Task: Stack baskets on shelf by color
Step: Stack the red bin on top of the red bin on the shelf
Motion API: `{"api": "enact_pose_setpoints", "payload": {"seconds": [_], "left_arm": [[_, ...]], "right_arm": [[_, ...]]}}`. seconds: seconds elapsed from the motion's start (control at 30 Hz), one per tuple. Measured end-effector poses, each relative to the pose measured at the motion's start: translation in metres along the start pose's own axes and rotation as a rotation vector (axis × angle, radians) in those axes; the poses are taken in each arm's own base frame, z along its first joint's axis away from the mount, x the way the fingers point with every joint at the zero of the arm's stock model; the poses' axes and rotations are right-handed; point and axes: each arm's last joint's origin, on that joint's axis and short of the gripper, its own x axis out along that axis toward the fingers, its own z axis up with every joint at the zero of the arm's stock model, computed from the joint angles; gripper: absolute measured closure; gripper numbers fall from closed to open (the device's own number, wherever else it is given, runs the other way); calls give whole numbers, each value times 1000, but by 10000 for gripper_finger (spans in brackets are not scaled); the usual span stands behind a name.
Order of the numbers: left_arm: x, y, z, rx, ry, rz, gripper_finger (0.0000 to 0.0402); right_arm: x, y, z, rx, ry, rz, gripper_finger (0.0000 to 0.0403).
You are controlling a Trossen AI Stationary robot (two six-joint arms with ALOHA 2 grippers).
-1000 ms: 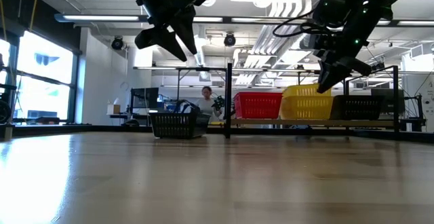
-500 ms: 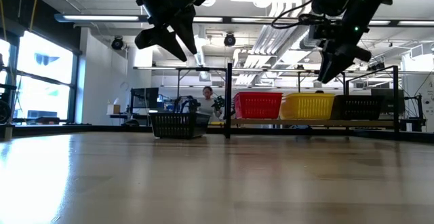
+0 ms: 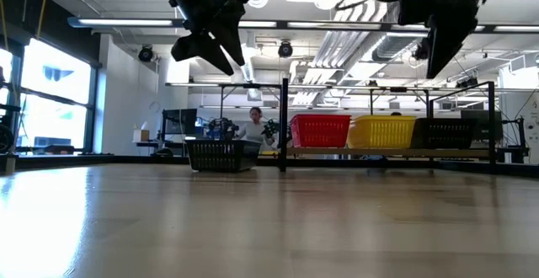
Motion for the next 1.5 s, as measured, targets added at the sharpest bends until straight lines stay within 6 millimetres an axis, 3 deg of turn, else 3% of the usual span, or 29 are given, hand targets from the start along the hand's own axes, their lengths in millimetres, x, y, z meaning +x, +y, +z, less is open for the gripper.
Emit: {"api": "enact_pose_setpoints", "payload": {"seconds": [0.5,0.9,1.5], "left_arm": [[-1,-7,-6,70,15,-12,261],[-2,-18,-14,106,26,-35,261],[-3,-23,-18,41,31,-43,261]], "right_arm": [[1,107,-35,190,76,210,293],[1,169,-67,234,68,349,293],[40,248,-116,-83,99,393,293]]}}
